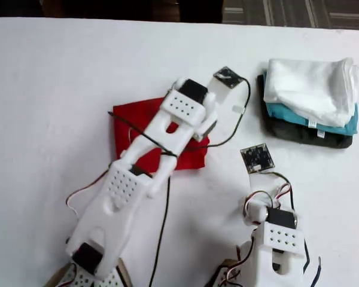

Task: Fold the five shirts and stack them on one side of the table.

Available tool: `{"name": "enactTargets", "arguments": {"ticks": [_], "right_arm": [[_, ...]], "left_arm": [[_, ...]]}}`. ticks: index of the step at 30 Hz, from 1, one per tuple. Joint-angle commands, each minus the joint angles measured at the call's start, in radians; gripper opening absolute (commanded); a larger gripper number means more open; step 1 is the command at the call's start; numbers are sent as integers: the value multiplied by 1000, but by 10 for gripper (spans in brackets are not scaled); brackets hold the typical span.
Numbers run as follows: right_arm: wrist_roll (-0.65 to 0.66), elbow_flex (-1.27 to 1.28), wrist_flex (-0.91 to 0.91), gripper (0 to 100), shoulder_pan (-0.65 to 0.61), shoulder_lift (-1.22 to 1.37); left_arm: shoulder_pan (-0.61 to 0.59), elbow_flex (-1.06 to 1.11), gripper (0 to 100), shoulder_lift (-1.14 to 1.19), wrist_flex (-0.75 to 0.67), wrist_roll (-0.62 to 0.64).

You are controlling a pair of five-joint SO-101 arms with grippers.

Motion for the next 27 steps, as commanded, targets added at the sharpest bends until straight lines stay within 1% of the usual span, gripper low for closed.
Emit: {"name": "enactTargets", "arguments": {"ticks": [1,6,8,13,15,18,20,23,27], "right_arm": [[5,-5,-15,18,5,-19],[5,-5,-15,18,5,-19],[5,-5,-15,18,5,-19],[3,-5,-15,18,5,-19],[3,-5,-15,18,5,-19],[3,-11,-15,21,10,-19],[3,-17,-15,50,10,-19],[5,-84,10,107,4,-10],[5,-288,122,111,2,-7]], "left_arm": [[-5,-27,27,-28,-23,-11],[-14,-116,27,-31,-18,-8],[-17,-165,27,-31,6,-8],[-37,-357,27,-25,146,-9],[-66,-418,27,-21,176,-9],[-130,-433,27,-34,180,-9],[-176,-418,27,-58,183,-6],[-232,-312,30,-166,183,-6],[-285,-39,31,-404,181,-9]]}}
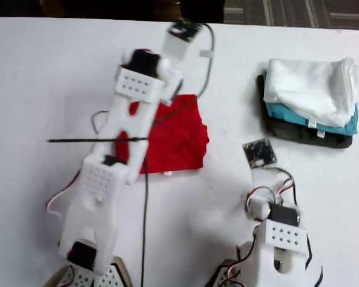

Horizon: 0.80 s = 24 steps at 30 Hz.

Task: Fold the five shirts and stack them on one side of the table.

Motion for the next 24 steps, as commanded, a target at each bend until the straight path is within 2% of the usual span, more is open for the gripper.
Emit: {"name": "enactTargets", "arguments": {"ticks": [1,7,10,19,24], "right_arm": [[5,-216,99,111,-4,1],[-3,-572,239,115,-174,236],[-87,-732,262,116,-239,386],[-264,-1045,277,122,-409,716],[-311,-1197,331,287,-506,952]], "left_arm": [[-58,240,31,-288,20,-11],[-189,707,31,-660,-6,-15],[-272,921,31,-818,-35,-71],[-638,1422,31,-1115,-218,-236],[-815,1520,31,-1140,-242,-258]]}}
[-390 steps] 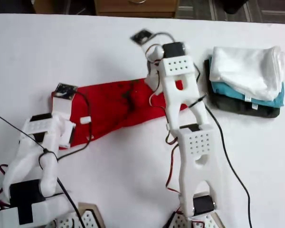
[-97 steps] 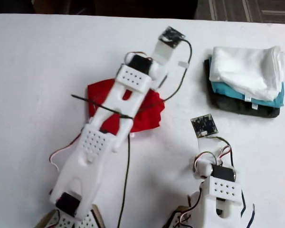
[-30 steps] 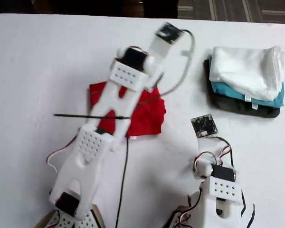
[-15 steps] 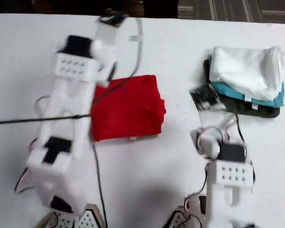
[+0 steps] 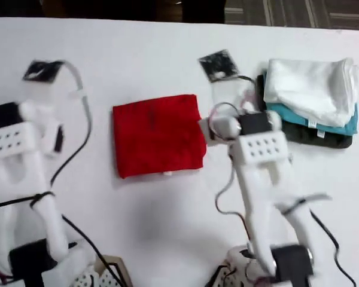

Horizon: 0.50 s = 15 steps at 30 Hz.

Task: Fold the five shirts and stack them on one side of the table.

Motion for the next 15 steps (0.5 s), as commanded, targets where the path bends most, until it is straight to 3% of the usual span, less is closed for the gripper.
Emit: {"name": "enactTargets", "arguments": {"ticks": [1,4,9,15], "right_arm": [[-23,-152,31,320,-56,147],[-54,-279,51,355,-91,269],[-249,-516,87,352,-104,509],[-322,-888,326,353,-116,826]], "left_arm": [[-133,28,31,-43,-23,-9],[-209,44,31,-44,-51,-12],[-227,41,31,-43,-89,-14],[-227,44,31,-41,-146,-15]]}}
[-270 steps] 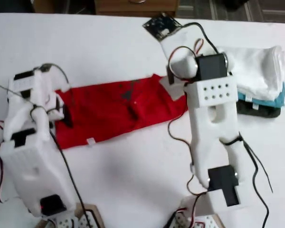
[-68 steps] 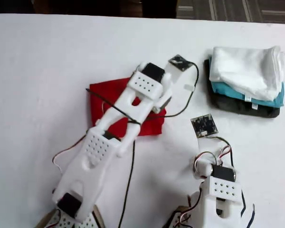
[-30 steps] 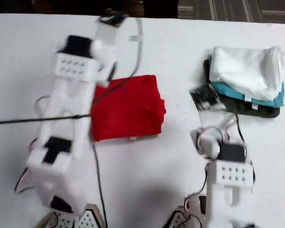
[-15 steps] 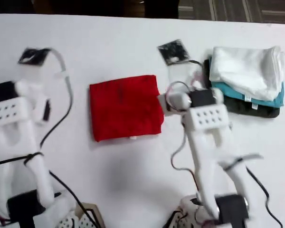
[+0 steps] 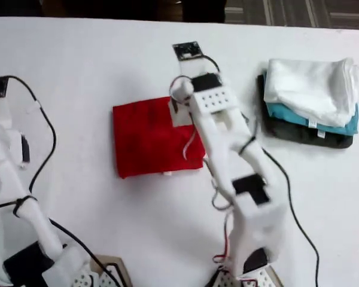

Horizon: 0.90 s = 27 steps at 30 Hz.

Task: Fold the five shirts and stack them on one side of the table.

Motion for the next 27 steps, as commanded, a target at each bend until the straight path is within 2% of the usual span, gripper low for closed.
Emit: {"name": "enactTargets", "arguments": {"ticks": [1,7,12,16,18,21,22,24,27], "right_arm": [[-20,-269,134,353,-10,162],[-18,-623,275,354,-22,438],[-17,-715,288,352,-25,650],[-17,-772,340,344,-30,722],[-8,-761,341,275,-30,716],[112,-750,341,39,-33,716],[152,-747,343,2,-35,714],[190,-743,344,46,-33,714],[195,-733,344,23,-25,682]], "left_arm": [[-12,-5,31,-32,-35,-15],[-9,-5,31,-32,-60,-15],[-9,-5,31,-31,-71,-17],[-9,-4,31,-31,-71,-68],[-9,-5,31,-31,-71,-68],[-14,-8,31,-35,-71,-68],[-15,-7,31,-38,-68,-69],[-38,-8,31,-38,-63,-69],[-72,-15,31,-38,-66,-71]]}}
